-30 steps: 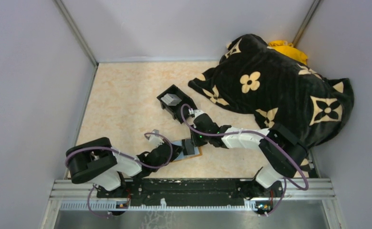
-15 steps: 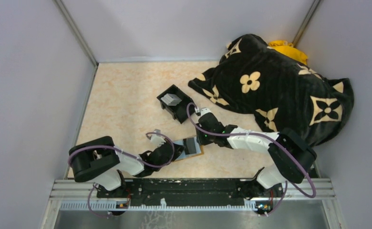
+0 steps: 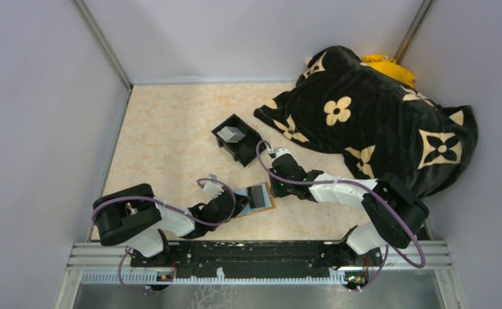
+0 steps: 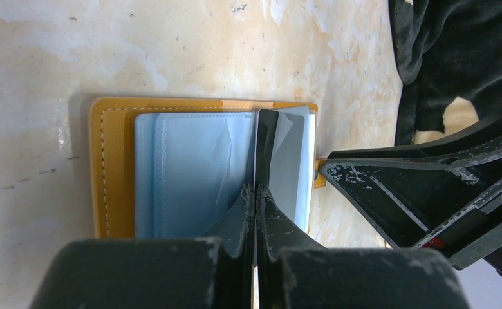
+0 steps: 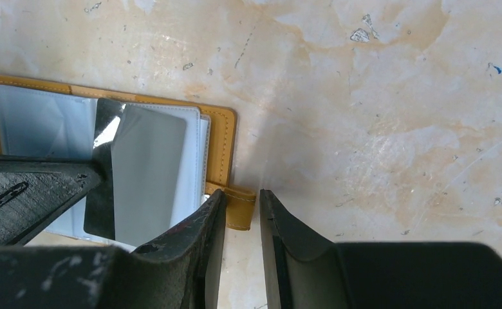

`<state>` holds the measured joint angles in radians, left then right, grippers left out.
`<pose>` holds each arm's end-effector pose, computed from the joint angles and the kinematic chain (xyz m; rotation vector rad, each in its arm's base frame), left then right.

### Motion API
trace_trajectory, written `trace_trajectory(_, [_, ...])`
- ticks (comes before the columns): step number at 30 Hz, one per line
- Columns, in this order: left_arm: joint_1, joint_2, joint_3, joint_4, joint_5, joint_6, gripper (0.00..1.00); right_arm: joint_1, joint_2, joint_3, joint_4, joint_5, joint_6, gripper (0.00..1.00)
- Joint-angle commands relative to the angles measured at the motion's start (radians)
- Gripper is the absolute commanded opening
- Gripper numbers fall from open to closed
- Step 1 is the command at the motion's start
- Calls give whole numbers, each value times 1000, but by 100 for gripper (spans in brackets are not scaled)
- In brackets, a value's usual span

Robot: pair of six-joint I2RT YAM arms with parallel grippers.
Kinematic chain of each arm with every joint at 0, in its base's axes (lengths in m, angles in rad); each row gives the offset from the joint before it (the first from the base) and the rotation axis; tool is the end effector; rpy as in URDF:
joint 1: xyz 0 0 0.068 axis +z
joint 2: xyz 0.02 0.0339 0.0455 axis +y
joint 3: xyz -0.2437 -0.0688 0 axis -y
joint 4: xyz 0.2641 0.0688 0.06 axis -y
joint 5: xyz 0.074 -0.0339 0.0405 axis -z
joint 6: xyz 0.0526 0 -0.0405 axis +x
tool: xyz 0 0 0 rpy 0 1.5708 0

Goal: Put the credit cards into the card holder
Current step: Insert the credit card into the card holder.

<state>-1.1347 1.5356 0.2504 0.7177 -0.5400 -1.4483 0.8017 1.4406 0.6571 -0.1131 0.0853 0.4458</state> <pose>0.1275 -0.2096 0.0565 -0.6691 2.1075 -0.9857 0.2096 0.2101 0.1125 -0.4079 2.4801 0.4274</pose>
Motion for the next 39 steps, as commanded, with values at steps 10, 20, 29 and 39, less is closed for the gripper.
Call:
trace_trajectory(10, [-7, 15, -16, -92, -24, -16, 0, -21, -30, -90, 47, -7, 20, 26])
trace_trajectory(20, [-7, 17, -24, -89, -29, -24, 0, -51, -45, -94, -14, 43, 23, 27])
trace_trajectory(29, [-7, 29, -22, -77, -23, -22, 0, -64, -93, -83, -65, 79, 21, 27])
trace_trajectory(39, [-7, 32, -23, -63, -19, -15, 0, -8, -198, -52, -132, 37, 28, 25])
